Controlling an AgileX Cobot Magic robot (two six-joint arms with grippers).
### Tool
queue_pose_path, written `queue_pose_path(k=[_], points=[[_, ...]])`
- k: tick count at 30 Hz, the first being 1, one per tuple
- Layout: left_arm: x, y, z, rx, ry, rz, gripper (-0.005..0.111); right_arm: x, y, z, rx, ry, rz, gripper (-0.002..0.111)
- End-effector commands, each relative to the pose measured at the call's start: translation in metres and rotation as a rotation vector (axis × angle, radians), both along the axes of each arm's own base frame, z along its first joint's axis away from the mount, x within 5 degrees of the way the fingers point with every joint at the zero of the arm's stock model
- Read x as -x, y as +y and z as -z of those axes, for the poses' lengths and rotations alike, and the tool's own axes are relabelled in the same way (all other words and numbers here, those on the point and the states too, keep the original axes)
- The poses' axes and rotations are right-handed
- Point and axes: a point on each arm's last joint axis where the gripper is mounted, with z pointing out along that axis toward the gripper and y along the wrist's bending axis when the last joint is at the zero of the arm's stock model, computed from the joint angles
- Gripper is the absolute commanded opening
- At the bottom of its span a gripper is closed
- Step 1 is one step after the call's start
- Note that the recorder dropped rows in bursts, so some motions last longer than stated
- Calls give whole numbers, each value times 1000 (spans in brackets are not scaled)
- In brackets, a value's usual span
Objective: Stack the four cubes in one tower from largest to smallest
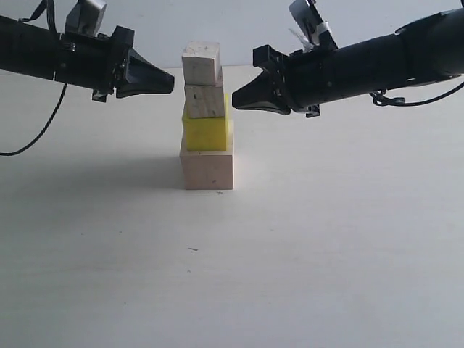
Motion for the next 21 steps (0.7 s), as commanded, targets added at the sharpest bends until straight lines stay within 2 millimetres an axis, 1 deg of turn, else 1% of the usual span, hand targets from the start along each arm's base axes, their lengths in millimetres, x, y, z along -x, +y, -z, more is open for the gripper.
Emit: queue_pose_path(k=[1, 12, 21], points=[[2, 0, -15, 19, -29, 0, 0, 1, -1, -15, -2, -40, 0, 0], [6, 1, -36, 26, -81, -8, 0, 10, -1, -48, -57, -104, -15, 0], [8, -4, -38, 48, -77, 5, 0, 10, 0, -53, -100, -101, -5, 0]])
